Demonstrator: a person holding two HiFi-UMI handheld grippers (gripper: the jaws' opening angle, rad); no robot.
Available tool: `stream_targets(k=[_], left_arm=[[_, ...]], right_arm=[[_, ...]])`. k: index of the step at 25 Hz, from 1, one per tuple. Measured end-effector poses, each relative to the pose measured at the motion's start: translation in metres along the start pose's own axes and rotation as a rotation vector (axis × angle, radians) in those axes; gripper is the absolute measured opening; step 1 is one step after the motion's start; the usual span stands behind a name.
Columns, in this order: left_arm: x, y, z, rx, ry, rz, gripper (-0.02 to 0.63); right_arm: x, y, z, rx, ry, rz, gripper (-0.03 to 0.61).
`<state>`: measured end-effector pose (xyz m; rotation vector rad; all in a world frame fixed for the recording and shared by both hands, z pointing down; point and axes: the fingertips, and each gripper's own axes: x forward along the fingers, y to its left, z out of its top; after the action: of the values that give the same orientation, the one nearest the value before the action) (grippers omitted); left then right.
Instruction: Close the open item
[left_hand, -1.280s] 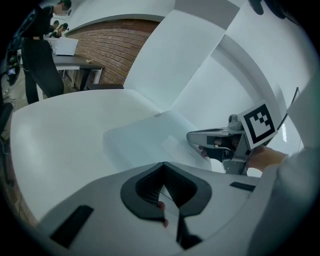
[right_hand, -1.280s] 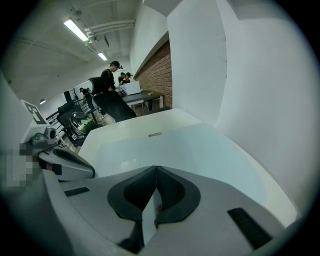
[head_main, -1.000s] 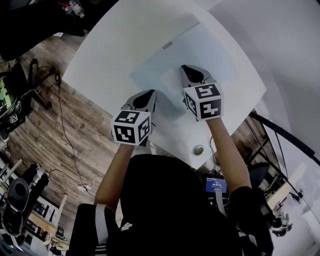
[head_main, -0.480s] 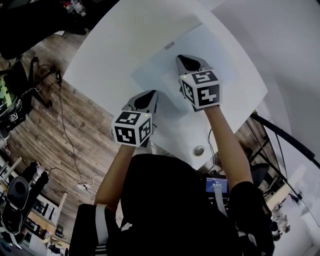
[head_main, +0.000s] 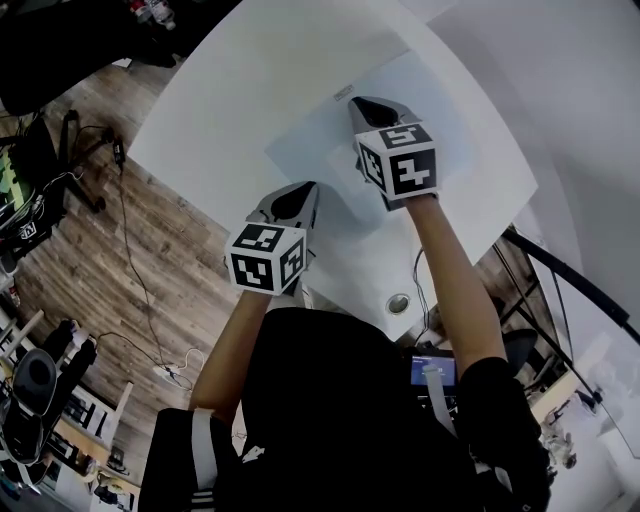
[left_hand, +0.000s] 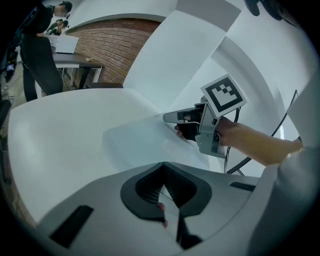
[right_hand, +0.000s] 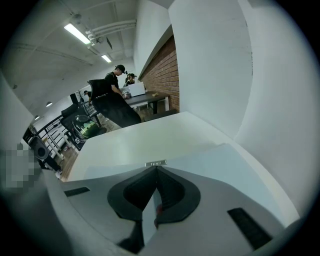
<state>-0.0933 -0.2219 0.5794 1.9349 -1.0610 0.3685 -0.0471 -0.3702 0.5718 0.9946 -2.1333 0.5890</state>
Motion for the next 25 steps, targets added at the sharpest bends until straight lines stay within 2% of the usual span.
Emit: stream_targets(k=[9, 19, 25], left_arm=[[-0.001, -0.001, -0.001, 0.010, -0.002, 0.003, 0.011], [-0.001, 0.001, 0.000, 0.010, 0.005, -0.002, 0.011], [0.001, 0.002, -0.001, -0.020, 0.029, -0.011, 0.011]], right_arm=[[0.014, 0.005, 0.008, -0.059, 0.035, 0.010, 0.040], [0.018, 0.005, 0.008, -0.035, 0.070, 0.042, 0.040], [0.018, 0.006, 0.006, -0.020, 0.068, 0.052, 0.040]])
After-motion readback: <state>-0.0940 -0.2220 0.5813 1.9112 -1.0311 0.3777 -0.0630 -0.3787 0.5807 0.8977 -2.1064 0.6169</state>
